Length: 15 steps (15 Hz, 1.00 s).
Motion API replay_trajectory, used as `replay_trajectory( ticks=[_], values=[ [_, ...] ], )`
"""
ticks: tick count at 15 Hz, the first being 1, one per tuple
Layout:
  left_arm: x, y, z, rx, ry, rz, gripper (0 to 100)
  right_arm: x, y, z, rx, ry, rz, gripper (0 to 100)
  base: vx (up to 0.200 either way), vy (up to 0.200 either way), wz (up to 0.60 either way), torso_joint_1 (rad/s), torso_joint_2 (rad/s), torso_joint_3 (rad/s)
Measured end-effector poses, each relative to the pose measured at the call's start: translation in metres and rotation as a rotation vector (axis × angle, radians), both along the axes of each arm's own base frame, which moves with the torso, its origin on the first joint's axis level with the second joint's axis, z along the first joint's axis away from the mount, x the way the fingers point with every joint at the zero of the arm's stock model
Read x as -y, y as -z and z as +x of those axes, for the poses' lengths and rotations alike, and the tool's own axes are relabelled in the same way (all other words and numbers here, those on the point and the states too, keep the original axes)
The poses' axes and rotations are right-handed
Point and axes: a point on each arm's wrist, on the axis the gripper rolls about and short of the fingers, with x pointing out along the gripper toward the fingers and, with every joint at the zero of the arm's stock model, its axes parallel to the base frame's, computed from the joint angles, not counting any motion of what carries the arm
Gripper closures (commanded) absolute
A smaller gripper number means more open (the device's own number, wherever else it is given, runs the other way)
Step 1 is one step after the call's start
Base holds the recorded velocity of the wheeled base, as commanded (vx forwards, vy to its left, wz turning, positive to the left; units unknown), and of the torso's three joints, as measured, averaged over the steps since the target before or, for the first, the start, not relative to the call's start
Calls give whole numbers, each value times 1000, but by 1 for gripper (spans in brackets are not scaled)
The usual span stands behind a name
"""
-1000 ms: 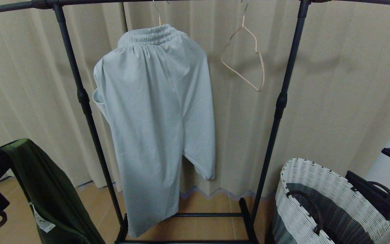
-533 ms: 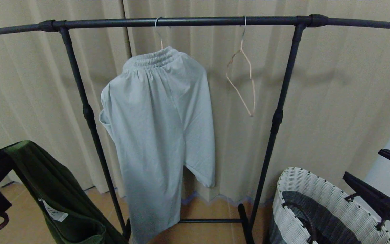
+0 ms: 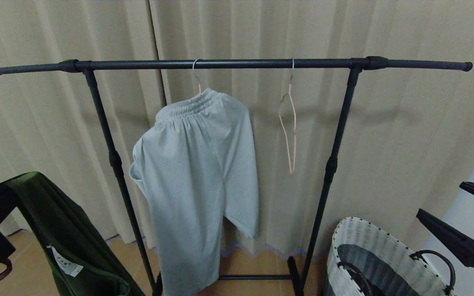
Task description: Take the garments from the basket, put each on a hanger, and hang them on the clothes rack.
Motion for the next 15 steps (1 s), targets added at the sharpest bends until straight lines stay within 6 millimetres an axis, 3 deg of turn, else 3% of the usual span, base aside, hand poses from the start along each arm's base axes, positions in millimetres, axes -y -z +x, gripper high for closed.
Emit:
replay_trajectory(
  ticks=[8,15],
  values=[
    [0,2,0,-3,-2,2,100,5,13,-4,-41,41,-11,0,0,0,0,201,-488,-286],
    [0,2,0,-2,-4,2,100,6,15,-5,-50,51,-13,0,0,0,0,27,-55,-32]
  ],
)
